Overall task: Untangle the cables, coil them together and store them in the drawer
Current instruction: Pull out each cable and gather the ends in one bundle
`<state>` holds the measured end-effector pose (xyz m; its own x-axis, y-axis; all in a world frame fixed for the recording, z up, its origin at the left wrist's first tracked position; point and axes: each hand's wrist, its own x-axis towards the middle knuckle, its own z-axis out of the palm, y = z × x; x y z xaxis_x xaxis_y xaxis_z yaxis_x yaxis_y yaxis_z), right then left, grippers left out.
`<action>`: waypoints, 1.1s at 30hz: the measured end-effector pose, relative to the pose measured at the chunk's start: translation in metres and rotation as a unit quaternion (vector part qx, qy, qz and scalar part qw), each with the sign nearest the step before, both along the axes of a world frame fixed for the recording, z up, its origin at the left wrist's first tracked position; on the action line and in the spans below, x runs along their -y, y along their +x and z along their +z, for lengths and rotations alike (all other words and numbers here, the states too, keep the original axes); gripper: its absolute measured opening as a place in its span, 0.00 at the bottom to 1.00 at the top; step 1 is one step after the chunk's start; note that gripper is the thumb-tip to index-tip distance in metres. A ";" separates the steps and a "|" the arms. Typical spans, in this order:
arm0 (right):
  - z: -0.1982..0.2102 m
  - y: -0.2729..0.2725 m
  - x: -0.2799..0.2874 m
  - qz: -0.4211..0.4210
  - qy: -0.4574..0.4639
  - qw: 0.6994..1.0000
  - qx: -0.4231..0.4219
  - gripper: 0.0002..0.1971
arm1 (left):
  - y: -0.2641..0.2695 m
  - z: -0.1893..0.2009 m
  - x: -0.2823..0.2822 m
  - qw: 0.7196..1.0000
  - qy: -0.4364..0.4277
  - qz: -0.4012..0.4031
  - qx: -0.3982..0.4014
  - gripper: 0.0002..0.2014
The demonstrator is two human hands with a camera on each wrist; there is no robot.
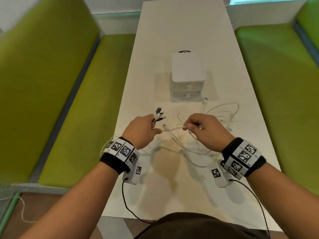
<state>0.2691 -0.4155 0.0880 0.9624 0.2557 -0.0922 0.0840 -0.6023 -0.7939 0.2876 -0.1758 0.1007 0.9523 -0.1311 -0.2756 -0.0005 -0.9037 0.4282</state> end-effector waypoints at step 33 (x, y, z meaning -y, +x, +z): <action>0.012 0.000 -0.010 0.021 -0.125 0.991 -0.032 0.08 | -0.021 0.019 0.029 0.981 -0.018 -0.156 0.118 0.11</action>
